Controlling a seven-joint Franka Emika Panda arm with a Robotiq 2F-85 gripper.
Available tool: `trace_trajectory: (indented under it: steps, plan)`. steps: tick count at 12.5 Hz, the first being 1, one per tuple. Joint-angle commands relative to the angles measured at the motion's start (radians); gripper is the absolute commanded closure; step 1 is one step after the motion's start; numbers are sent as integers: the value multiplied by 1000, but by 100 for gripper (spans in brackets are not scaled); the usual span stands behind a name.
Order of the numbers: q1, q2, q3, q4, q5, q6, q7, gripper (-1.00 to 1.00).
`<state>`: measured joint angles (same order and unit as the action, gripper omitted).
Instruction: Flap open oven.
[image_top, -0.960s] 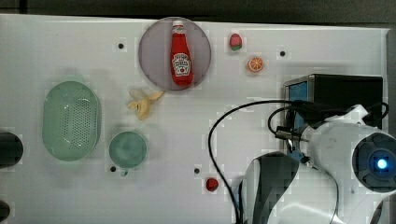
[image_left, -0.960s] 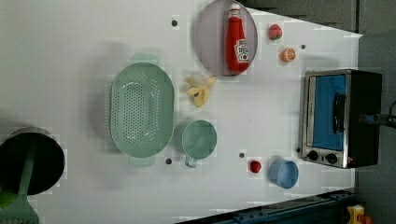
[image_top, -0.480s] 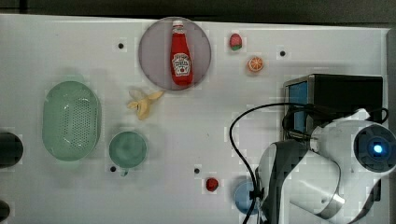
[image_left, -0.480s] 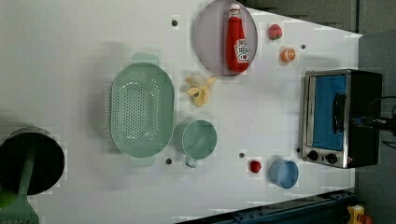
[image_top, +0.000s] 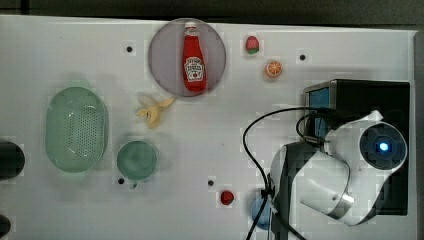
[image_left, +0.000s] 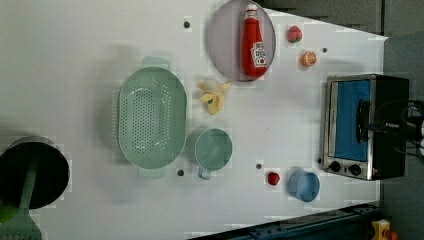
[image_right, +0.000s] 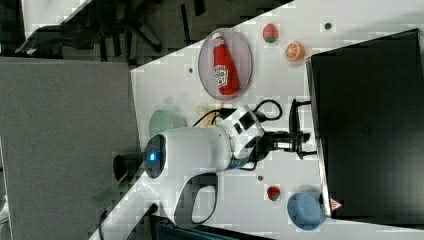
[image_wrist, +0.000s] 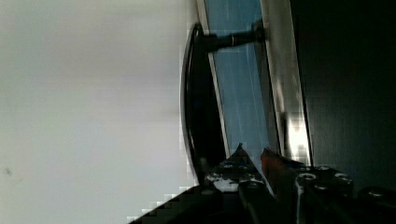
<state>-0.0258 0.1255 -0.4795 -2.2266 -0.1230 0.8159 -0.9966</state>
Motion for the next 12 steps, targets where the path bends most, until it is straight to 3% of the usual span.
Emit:
trace_trajectory:
  steps: [1,7,12]
  plan:
    - [13,27,2,6,-2,21,-38,65]
    - [33,39,48,-4,-25,17,-11,65]
    - [77,49,116,-37,-243,12,233,65]
